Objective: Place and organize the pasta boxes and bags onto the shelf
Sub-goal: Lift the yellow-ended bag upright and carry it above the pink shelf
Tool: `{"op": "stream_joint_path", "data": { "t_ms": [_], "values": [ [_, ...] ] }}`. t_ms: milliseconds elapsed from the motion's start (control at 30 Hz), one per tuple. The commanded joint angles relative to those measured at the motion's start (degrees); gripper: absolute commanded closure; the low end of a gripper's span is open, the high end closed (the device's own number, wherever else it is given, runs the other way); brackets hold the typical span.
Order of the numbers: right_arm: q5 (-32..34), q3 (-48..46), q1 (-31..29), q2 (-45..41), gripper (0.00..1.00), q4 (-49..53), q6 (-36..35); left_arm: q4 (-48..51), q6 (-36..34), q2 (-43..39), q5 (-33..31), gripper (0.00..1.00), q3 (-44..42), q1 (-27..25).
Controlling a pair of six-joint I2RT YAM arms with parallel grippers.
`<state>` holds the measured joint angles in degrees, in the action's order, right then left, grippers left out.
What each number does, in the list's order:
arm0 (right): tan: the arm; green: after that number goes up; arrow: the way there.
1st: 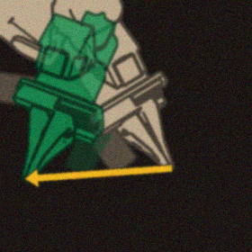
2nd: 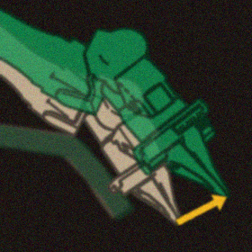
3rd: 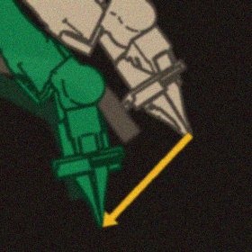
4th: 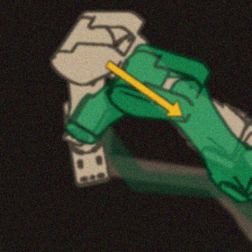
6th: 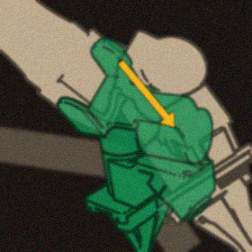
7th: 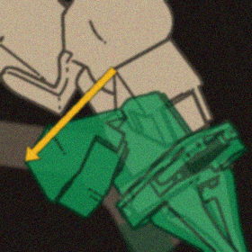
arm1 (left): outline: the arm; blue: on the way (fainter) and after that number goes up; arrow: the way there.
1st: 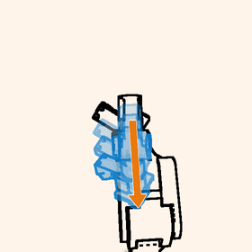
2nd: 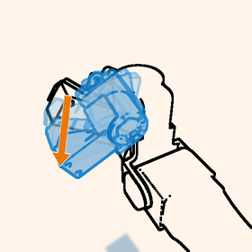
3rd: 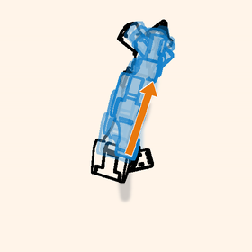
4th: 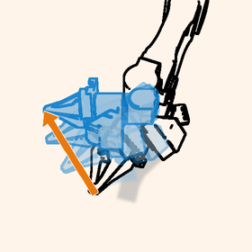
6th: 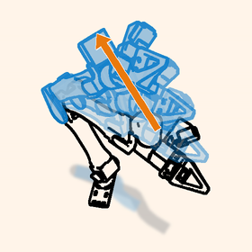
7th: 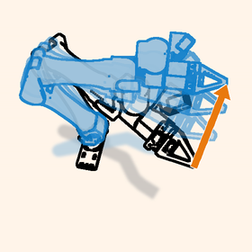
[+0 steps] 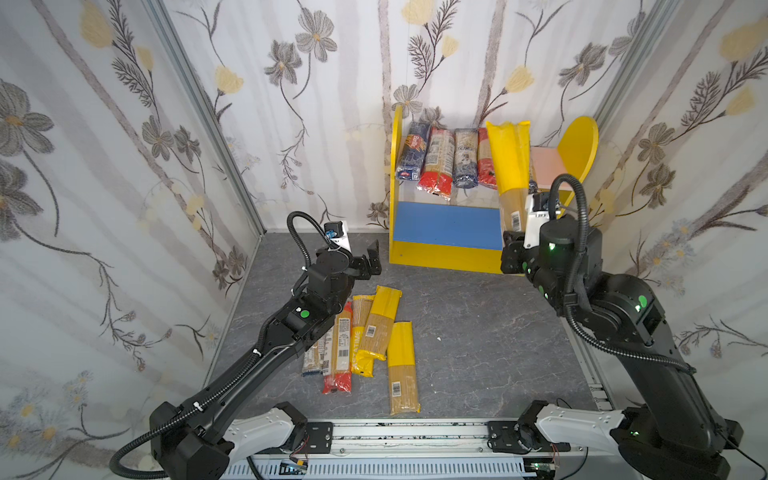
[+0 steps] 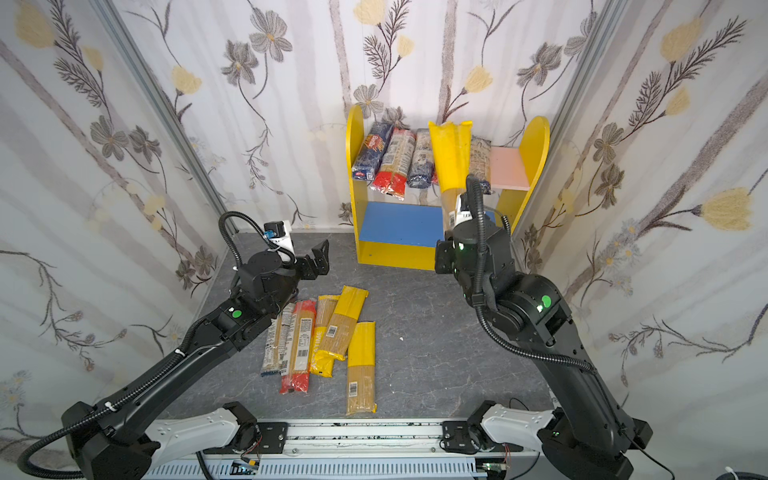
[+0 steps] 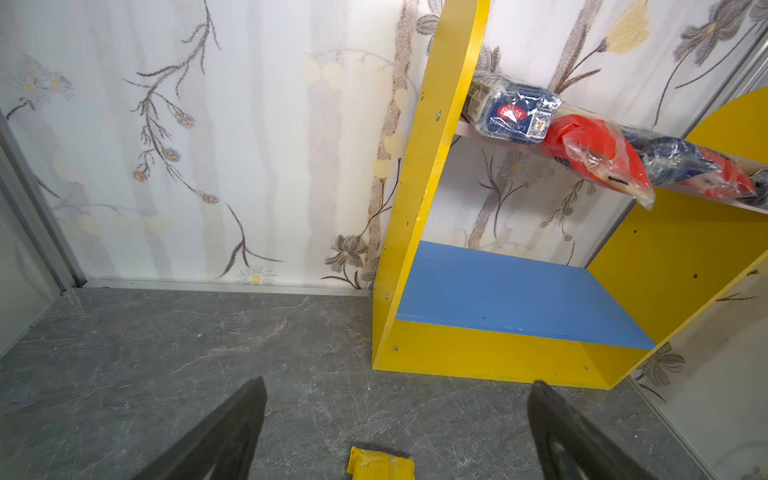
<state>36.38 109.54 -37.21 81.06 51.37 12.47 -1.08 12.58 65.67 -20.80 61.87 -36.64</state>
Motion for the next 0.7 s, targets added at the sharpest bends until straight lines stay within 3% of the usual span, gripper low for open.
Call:
{"op": "stream_joint_path", "data": {
  "t_ms": [0, 133, 333, 667],
  "values": [
    [5.14, 7.16, 5.49, 4.94, 1.0, -6.8, -8.18, -3.92, -1.32, 0.89, 1.41, 0.0, 0.98, 0.39],
    [3.57, 16.72, 13.17, 13.97, 1.0, -10.27, -11.51, -6.39, -1.67, 2.8, 3.59, 0.0, 1.58, 1.52],
    [-5.07, 31.1, 22.66, 26.49, 0.96, -11.63, -12.68, -11.37, -1.89, 5.7, 7.25, 0.0, 1.9, 3.92],
    [-7.72, 33.04, 29.41, 33.01, 0.91, -15.3, -16.88, -14.01, -0.74, 9.67, 11.27, 0.0, 3.64, 8.02]
  ]
}}
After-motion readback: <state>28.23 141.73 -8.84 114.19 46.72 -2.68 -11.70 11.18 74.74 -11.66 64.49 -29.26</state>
